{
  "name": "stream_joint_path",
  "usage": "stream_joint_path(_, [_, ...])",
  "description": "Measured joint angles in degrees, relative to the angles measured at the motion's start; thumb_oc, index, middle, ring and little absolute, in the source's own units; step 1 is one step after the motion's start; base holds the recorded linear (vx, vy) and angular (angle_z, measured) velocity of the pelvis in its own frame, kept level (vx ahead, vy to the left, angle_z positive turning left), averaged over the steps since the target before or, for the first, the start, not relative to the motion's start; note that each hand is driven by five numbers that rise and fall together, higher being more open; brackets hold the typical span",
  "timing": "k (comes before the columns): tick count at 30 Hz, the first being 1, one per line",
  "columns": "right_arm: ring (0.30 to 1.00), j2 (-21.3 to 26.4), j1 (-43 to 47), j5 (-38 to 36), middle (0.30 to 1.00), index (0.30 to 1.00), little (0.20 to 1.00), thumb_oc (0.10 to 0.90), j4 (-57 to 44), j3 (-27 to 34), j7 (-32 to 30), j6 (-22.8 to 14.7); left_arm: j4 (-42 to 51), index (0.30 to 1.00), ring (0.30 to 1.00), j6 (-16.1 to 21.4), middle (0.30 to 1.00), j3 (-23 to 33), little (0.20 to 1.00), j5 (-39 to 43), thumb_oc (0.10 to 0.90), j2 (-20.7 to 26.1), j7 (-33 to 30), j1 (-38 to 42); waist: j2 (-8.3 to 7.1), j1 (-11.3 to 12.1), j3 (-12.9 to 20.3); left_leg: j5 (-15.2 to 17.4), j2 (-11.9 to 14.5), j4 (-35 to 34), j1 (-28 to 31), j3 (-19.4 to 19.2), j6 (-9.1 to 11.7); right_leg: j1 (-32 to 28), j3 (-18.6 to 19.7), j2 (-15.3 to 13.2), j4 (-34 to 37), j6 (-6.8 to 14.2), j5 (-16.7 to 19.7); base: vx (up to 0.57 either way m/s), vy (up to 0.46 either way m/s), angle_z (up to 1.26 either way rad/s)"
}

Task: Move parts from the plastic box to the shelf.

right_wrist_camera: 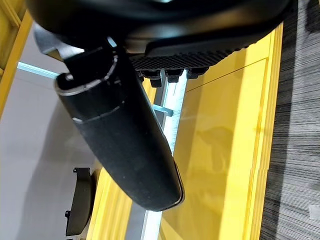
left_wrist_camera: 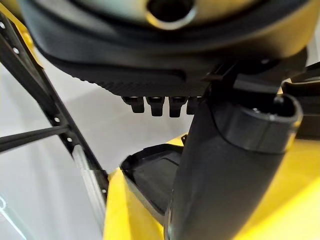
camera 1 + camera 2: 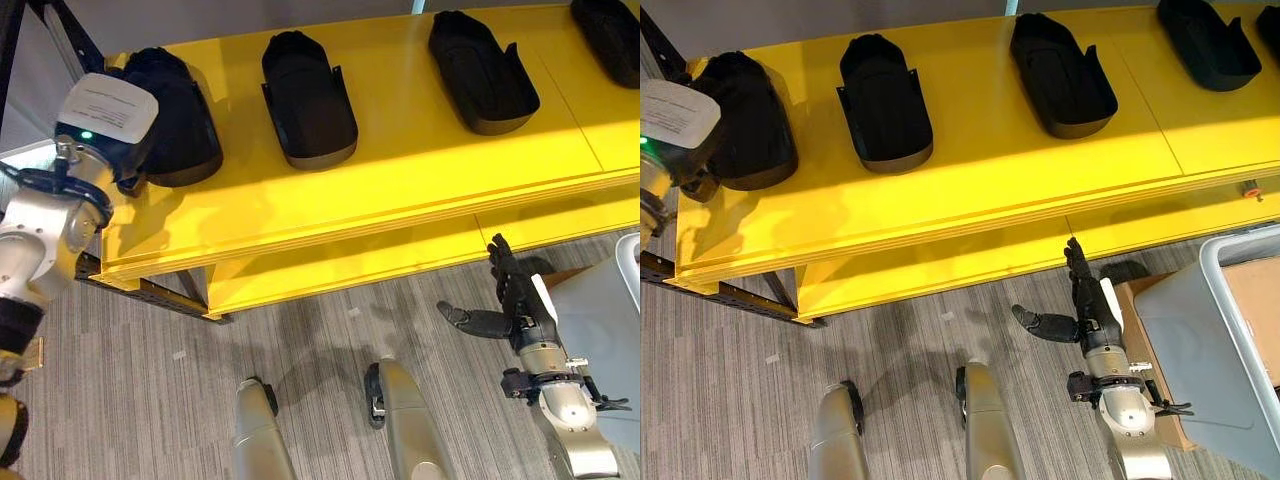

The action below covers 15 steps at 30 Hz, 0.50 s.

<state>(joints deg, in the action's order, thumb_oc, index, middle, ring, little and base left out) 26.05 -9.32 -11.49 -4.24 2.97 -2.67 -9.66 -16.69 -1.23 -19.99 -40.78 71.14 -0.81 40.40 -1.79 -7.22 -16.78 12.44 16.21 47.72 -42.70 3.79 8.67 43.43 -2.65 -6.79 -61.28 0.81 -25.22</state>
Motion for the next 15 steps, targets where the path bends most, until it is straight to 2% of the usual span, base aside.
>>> stream_joint_path(2, [1.0,-0.06,-0.01,0.01,1.0,1.0,1.0,0.9,0.0,0.03,0.2,0.0,1.42,1.0,1.0,0.01,1.0,4.42,1.0,0.0,0.9,0.04,-0.01,-4.55,-0.01,0.33,-0.01,0.01,0.0,0.03,-0.06,-0.01,-0.01,0.0,0.01,-0.02,0.01,0.0,0.0,0.0,0.0,0.0])
stream_joint_path(4, [1.0,-0.06,-0.15,0.01,1.0,1.0,1.0,0.9,0.0,0.08,0.2,0.0,1.81,1.0,1.0,0.06,1.0,5.67,1.0,-0.01,0.9,0.11,-0.02,-6.23,0.0,0.69,-0.01,0.01,-0.01,0.02,-0.06,-0.01,-0.02,0.01,0.0,-0.02,0.01,0.0,0.0,0.0,0.0,0.0])
stream_joint_path(5, [1.0,-0.38,-0.21,0.02,1.0,1.0,1.0,0.9,0.01,0.28,0.25,0.0,4.04,1.0,1.0,0.19,1.0,11.42,1.0,-0.07,0.9,0.32,-0.06,-13.18,0.01,1.0,-0.04,0.08,0.0,0.05,-0.1,-0.01,-0.06,0.08,0.04,-0.02,0.01,-0.02,-0.02,0.0,0.0,0.0])
stream_joint_path(10, [1.0,-0.77,-0.28,0.04,1.0,1.0,1.0,0.9,0.02,0.58,0.4,0.04,7.13,1.0,1.0,0.31,1.0,17.74,1.0,-0.13,0.9,2.21,0.0,-23.75,-0.07,2.28,-0.37,0.08,-0.06,0.09,-0.3,0.03,-0.06,0.11,-0.02,-0.11,0.02,0.0,-0.06,0.0,0.0,0.0])
stream_joint_path(15, [1.0,-0.9,0.43,0.06,1.0,1.0,1.0,0.9,0.0,0.66,0.76,0.06,11.46,1.0,1.0,0.45,1.0,22.07,1.0,-0.13,0.9,2.21,0.02,-28.05,-0.11,3.02,-0.73,0.08,-0.21,0.14,-0.45,0.12,-0.07,0.09,-0.12,-0.29,0.03,0.02,-0.05,0.0,0.0,0.0])
